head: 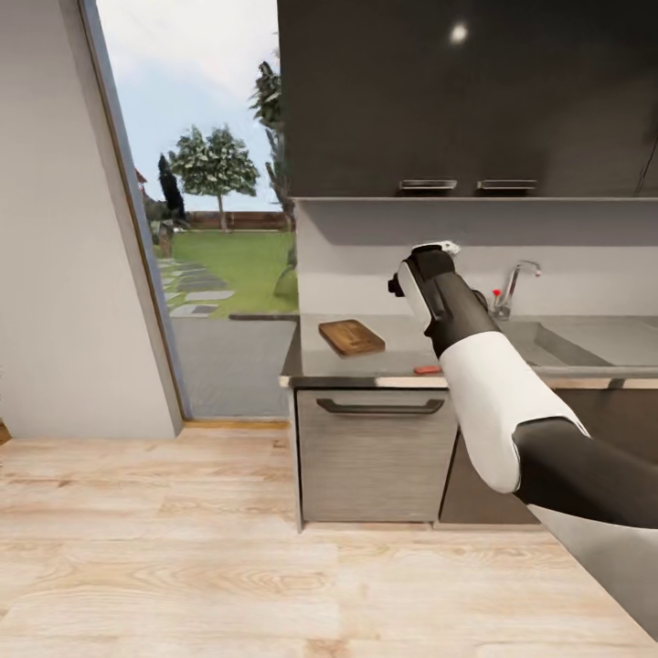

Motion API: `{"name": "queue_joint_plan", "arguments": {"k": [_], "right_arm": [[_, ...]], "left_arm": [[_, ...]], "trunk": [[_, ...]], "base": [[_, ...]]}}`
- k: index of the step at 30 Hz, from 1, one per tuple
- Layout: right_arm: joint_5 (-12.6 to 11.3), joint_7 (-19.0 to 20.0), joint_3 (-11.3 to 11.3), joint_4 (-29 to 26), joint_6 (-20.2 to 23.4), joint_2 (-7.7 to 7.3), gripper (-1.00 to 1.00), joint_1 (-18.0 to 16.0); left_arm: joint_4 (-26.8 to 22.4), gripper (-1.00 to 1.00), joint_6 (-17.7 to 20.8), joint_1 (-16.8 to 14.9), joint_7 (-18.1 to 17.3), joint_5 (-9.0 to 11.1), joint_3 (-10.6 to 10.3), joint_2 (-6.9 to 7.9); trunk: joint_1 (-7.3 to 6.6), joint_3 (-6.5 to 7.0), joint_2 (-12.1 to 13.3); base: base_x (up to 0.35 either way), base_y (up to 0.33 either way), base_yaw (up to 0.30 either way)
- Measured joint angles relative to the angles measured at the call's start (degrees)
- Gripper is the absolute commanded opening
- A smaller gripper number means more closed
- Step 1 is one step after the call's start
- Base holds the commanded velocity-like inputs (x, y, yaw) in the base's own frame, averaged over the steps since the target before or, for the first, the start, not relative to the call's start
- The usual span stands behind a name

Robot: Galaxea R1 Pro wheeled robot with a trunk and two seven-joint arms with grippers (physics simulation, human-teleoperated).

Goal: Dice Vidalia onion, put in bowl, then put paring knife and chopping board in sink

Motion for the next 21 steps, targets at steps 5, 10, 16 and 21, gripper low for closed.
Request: {"name": "queue_joint_plan", "arguments": {"k": [5, 10, 16, 21], "right_arm": [[-0.1, 0.0, -2.3, 1.7, -1.9, 0.0, 1.0, 0.0], [-0.1, -0.2, -5.1, 2.2, -2.5, -0.06, 1.0, 0.0], [-0.1, -1.6, -6.5, 3.3, -2.9, -0.07, 1.0, 0.1], [-0.1, -1.9, -6.6, 4.3, -4.1, -0.07, 1.0, 0.1]], "left_arm": [[0.0, 1.0, 0.0, 0.0, 0.0, 0.0, 0.0, 0.01], [0.0, 1.0, 0.0, 0.0, 0.0, 0.0, 0.0, 0.01], [0.0, 1.0, 0.0, 0.0, 0.0, 0.0, 0.0, 0.01], [0.1, 1.0, 0.0, 0.0, 0.0, 0.0, 0.0, 0.01]], "trunk": [[0.0, 0.0, 0.0], [-0.01, 0.0, 0.0], [-0.01, 0.0, 0.0], [-0.01, 0.0, 0.0]], "base": [[0.1, 0.276, 0.0], [0.162, 0.276, 0.0], [0.207, 0.274, 0.0], [0.208, 0.272, 0.0]]}}
